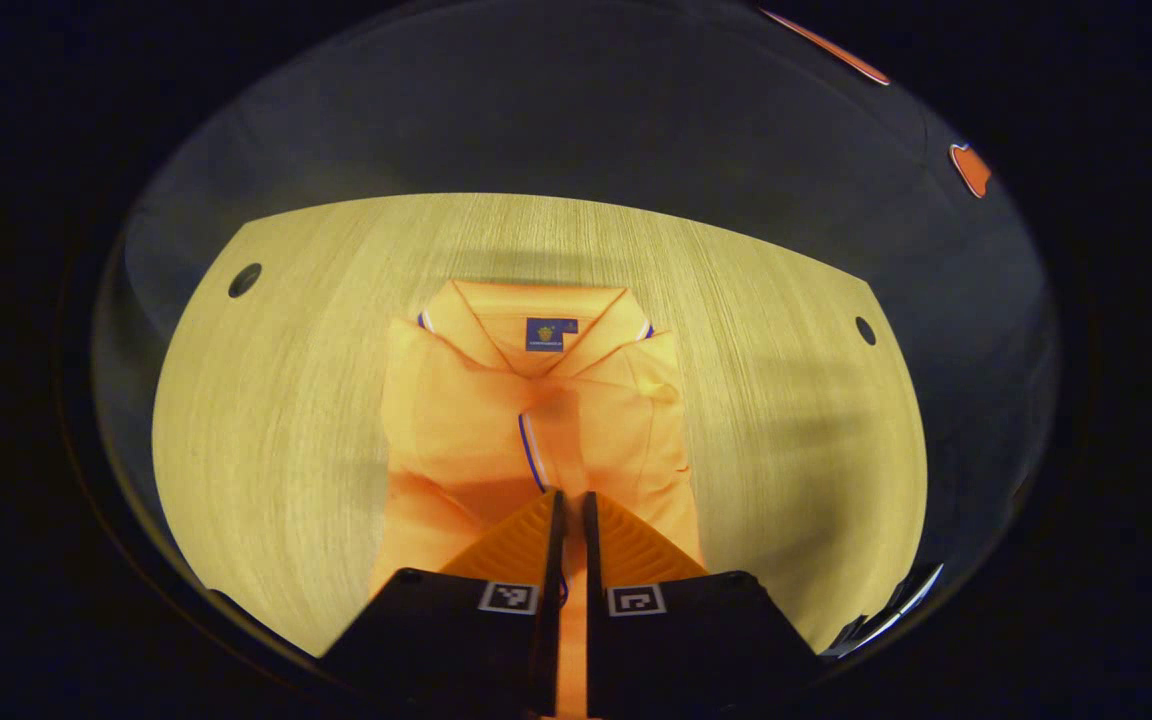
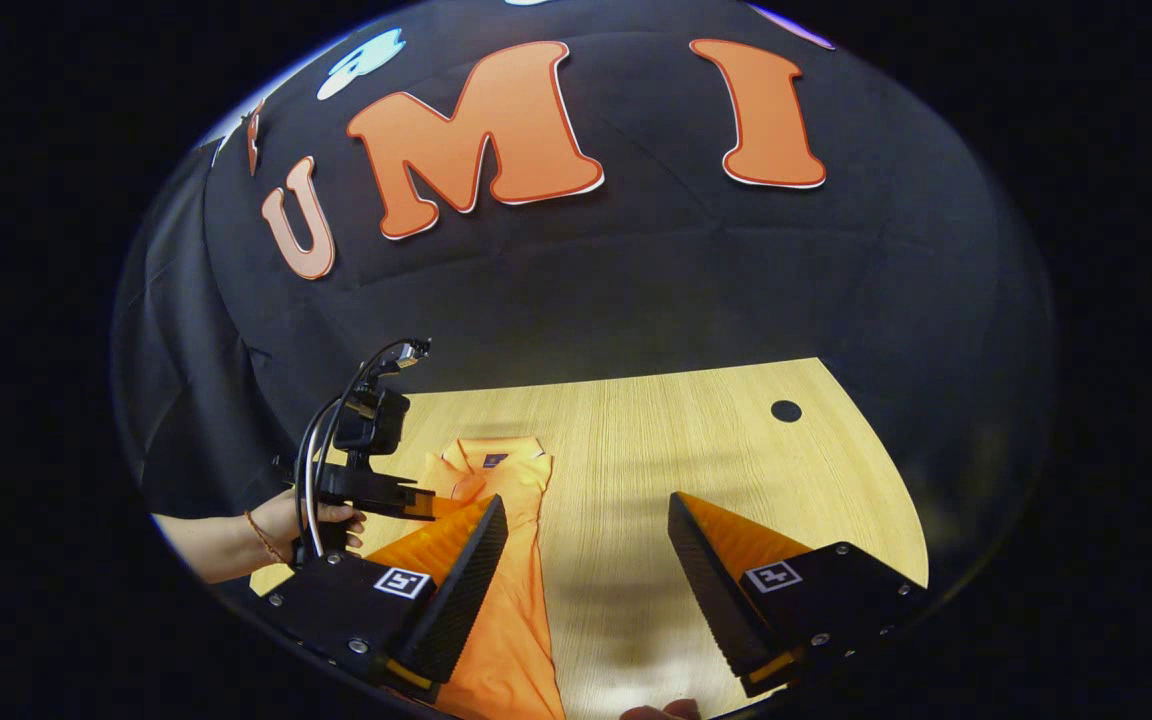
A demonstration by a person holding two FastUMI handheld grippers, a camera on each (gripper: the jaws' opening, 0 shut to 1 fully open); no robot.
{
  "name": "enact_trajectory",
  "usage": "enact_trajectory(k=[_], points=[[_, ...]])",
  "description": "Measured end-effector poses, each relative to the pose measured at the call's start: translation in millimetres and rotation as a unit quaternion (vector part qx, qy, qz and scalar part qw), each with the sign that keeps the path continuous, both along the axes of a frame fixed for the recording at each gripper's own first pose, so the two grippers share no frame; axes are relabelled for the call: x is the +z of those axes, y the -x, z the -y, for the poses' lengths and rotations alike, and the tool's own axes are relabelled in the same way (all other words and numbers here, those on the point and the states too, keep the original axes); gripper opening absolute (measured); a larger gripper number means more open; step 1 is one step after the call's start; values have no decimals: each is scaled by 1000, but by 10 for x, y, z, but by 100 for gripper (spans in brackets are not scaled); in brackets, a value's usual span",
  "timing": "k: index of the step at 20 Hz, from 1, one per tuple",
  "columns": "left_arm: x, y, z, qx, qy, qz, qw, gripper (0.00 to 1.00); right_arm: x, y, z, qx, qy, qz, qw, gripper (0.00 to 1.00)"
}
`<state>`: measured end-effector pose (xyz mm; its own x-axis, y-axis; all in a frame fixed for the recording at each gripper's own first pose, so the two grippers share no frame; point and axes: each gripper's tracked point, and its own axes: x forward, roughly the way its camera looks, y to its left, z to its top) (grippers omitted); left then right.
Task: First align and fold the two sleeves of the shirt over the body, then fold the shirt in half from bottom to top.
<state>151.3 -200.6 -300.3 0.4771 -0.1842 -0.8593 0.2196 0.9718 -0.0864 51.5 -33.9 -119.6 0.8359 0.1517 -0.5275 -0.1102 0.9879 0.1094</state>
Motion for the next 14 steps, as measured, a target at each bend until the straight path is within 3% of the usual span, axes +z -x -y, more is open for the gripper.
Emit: enact_trajectory(k=[3, 4, 6, 7, 14], points=[[20, 62, 21, -11, 12, 3, 1000, 72, -48, 34, -36, 1, 1, -8, 1000, 98], [25, 93, -20, -16, 6, 6, 1000, 83, -78, 38, -75, 3, 1, -11, 1000, 98], [22, 135, -124, -22, -8, 14, 1000, 86, -131, 66, -152, 8, 2, -18, 1000, 98], [54, 189, -181, -24, -11, 19, 999, 100, -161, 73, -198, 11, 3, -22, 1000, 98], [479, 566, -797, -28, -20, 59, 998, 99, -463, 165, -627, 39, 17, -57, 997, 99]])
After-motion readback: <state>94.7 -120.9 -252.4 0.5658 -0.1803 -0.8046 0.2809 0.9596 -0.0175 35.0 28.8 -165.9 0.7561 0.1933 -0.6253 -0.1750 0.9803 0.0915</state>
